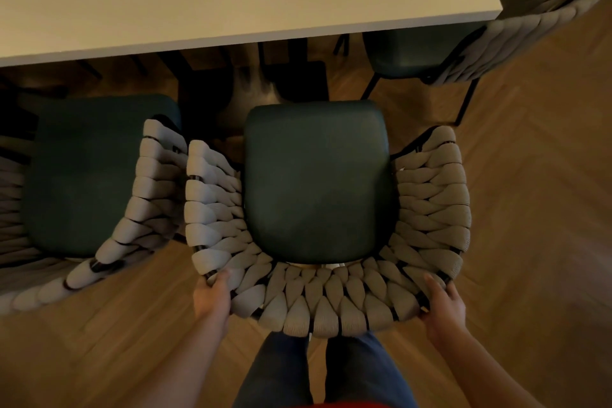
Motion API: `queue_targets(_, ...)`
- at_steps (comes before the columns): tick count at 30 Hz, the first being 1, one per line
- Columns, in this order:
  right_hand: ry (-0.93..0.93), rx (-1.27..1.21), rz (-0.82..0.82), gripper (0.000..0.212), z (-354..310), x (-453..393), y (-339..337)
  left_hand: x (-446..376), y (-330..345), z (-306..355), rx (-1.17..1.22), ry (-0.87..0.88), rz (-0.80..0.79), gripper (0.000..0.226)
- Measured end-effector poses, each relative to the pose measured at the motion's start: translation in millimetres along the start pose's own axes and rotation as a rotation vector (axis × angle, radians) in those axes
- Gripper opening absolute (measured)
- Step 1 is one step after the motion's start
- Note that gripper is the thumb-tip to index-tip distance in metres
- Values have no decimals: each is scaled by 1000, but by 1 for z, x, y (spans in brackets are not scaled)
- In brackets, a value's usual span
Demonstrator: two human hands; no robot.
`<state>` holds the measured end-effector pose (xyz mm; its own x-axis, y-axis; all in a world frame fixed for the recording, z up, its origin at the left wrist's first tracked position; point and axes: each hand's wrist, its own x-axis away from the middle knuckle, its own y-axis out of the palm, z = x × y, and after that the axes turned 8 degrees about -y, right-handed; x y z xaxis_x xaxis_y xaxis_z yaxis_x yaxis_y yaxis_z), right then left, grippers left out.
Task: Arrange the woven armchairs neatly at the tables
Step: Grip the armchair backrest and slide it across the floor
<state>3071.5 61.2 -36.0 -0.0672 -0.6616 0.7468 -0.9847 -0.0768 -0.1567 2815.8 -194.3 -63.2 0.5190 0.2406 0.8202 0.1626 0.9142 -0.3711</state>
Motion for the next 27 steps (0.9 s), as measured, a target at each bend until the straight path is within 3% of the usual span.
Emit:
queue_targets(9, -20, 6, -20, 45, -20, -21, 6, 0, 25, 16, -22, 14, 40, 47)
queue_targets(27, -21, 25, -48, 43, -25, -34, 6, -4, 35, 19, -19, 0, 39, 51)
